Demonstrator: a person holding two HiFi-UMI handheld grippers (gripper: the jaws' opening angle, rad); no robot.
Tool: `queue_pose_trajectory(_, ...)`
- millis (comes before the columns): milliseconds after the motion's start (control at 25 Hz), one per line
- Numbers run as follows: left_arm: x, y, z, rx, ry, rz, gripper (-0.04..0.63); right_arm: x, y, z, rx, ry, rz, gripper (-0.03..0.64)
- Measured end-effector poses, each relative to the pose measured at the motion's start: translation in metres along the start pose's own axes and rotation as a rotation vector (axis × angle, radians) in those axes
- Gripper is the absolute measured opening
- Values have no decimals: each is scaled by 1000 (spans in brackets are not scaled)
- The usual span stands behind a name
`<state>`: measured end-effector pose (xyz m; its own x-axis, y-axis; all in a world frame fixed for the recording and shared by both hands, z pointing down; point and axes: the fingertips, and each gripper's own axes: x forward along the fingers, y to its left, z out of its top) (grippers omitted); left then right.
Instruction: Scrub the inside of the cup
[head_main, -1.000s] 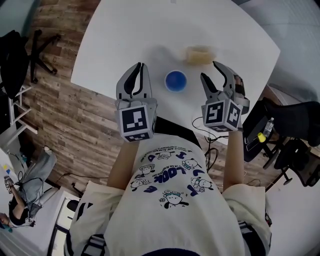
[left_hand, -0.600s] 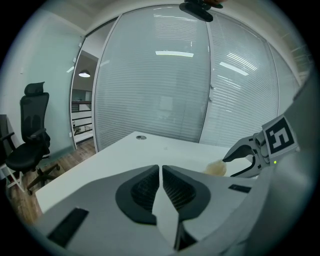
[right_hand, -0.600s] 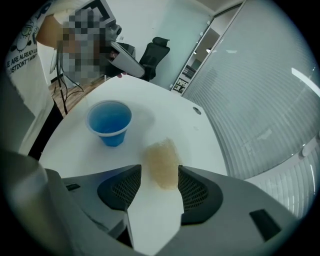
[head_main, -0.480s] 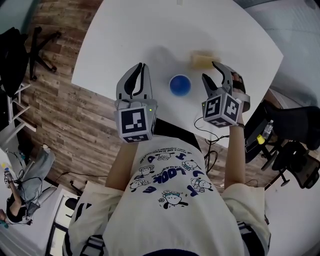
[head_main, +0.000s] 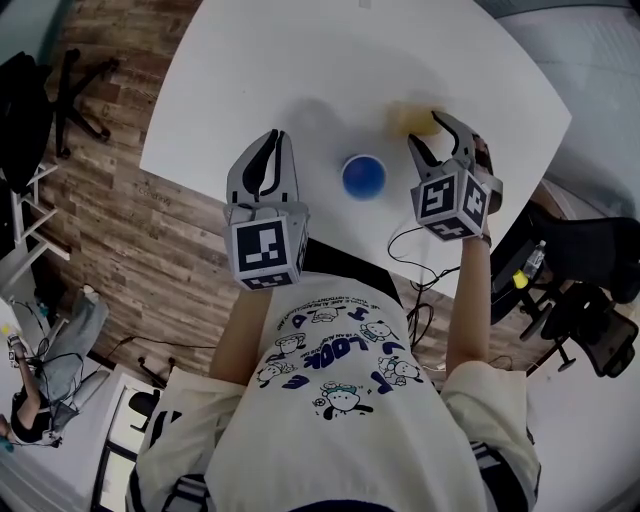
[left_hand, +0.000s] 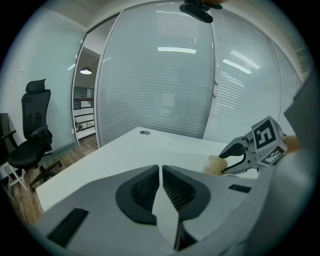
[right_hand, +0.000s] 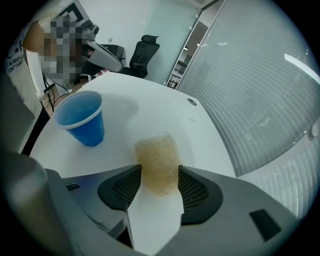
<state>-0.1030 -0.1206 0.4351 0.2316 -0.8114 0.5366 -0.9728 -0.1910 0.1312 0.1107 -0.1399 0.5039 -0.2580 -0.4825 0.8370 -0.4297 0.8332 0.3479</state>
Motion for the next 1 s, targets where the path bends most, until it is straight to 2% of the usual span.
queue_pose_trajectory(600,6,-2,-11,-9,44,-5,46,19,-5,1,211,-102,115,230)
queue_pose_trajectory(680,7,-2,-12,-8,47,-6,46,20,-5,0,207,-104,132,230)
queue_pose_trajectory(840,7,-1,-13,-3,51,-3,46,14,-2,-3,134,-66,158,241)
queue_pose_trajectory(1000,7,1,-14,-8,57,-2,46,10,1,-2,158,-67,182,287)
